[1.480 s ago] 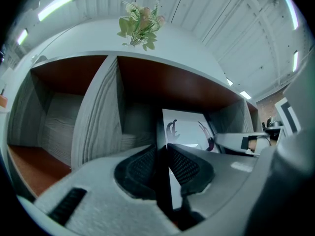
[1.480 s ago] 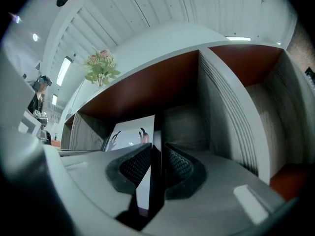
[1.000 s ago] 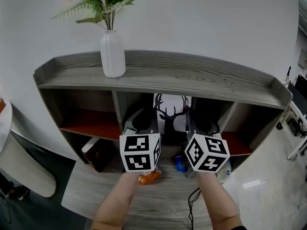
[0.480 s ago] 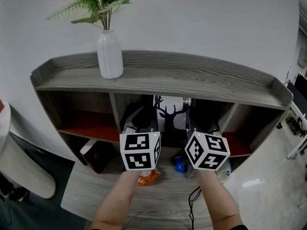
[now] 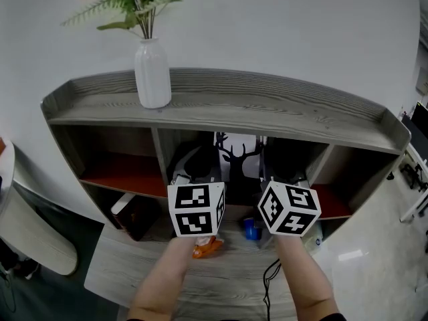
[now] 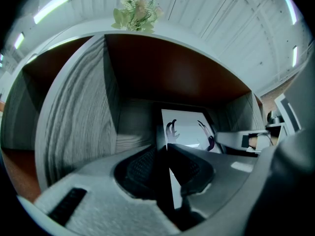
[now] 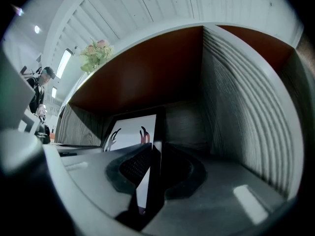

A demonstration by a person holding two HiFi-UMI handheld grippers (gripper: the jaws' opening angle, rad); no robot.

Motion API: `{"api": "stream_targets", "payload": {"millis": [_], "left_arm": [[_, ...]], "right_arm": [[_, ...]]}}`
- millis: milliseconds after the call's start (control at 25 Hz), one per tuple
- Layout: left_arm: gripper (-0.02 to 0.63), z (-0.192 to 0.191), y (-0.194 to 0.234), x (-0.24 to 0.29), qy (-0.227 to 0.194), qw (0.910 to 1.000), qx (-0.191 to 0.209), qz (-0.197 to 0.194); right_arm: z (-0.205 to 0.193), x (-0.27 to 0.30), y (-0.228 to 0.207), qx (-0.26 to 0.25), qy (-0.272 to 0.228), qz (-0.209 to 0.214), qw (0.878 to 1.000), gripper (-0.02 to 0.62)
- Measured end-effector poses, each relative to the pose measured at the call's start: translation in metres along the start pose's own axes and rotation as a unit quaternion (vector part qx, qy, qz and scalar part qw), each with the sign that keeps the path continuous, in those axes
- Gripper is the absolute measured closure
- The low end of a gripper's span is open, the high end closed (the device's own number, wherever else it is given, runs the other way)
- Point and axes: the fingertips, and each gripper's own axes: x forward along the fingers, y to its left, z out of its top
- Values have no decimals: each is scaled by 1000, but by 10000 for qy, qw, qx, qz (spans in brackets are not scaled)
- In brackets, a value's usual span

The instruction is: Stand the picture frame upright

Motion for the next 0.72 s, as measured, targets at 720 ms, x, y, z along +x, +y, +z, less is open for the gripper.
{"api": "stream_targets", "payload": {"millis": [720], "left_arm": [[535,0,2,-4,56,9998,160,122]], "right_arm": [[-3,0,5,-191,77,61,9998,531]]}}
